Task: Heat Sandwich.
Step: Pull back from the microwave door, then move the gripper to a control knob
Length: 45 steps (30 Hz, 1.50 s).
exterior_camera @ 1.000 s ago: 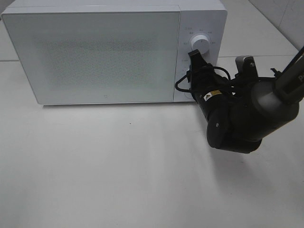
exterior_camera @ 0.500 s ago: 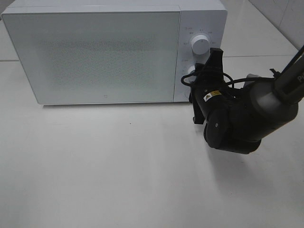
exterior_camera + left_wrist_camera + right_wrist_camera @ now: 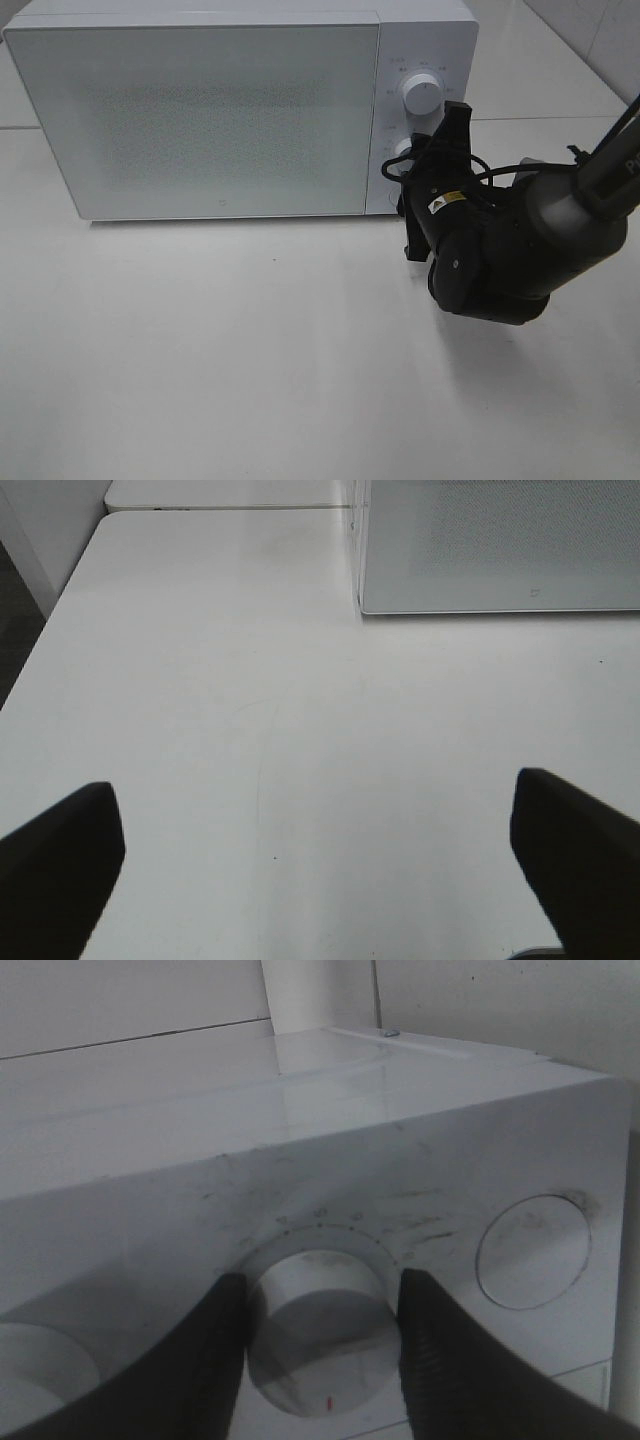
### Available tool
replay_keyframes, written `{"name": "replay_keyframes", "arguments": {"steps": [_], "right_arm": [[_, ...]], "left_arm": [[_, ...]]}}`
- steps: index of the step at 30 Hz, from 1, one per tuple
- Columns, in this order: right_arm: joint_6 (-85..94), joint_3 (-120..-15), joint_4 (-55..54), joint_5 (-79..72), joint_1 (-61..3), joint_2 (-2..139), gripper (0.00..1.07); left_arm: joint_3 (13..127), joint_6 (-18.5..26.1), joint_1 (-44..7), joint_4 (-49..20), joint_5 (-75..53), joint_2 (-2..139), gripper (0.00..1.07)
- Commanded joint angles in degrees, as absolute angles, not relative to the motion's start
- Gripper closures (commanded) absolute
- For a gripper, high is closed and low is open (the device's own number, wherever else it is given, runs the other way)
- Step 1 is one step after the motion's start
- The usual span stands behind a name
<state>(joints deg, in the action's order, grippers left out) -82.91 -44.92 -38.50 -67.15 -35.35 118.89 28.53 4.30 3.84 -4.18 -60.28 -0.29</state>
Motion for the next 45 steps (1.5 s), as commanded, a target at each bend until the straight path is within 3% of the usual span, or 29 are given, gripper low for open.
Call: {"name": "replay_keyframes", "arguments": {"steps": [1,16,23,35,45], "right_arm": [[-81.59,-45.95,-33.92,-73.11,-35.98,118.20,0.92],[-76.83,-43.60,-37.99,-74.66,-35.98,118.03,0.61],[-73.28,-40.51,-36.50,-74.14,-36.04,115.85,0.34],[-63.88,-32.95,-30.54,-65.49,-35.98,108.98,0.31],[-38.22,-31.51,-17.82,-38.45,-29.85,96.31,0.31]], "left_arm": [[28.30,4.13,3.78,-4.64,-59.47,-1.72,0.05],[28.30,4.13,3.78,-4.64,-59.47,-1.72,0.05],[28.30,4.13,3.78,-4.64,-59.47,-1.72,0.05],[28.30,4.13,3.78,-4.64,-59.47,-1.72,0.05],[28.30,4.13,3.78,-4.64,-59.47,-1.72,0.05]]}}
